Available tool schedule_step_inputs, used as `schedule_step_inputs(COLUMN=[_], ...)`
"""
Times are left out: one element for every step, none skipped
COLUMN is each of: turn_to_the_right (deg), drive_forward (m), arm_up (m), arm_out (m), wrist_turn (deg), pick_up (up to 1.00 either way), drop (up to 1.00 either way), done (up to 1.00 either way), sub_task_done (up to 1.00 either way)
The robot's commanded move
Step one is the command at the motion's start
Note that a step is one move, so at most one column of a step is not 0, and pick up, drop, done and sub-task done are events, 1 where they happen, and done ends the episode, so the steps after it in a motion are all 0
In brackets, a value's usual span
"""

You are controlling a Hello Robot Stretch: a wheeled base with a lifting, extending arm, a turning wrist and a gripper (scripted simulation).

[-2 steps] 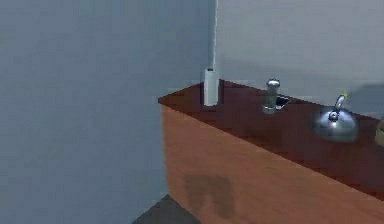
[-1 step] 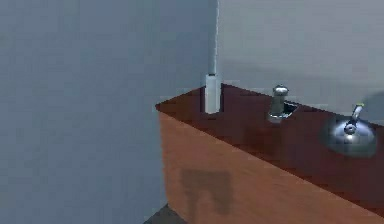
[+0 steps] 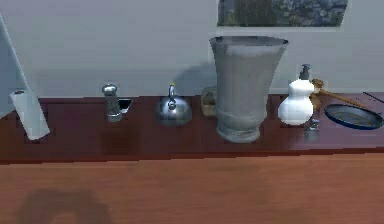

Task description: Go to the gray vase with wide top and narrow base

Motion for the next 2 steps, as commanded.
schedule_step_inputs(turn_to_the_right=[12.0, 0.0], drive_forward=[0.0, 0.0], arm_up=[0.0, 0.0], arm_out=[0.0, 0.0], wrist_turn=[0.0, 0.0], pick_up=[0.0, 0.0], drop=[0.0, 0.0], done=[0.0, 1.0], sub_task_done=[0.0, 0.0])
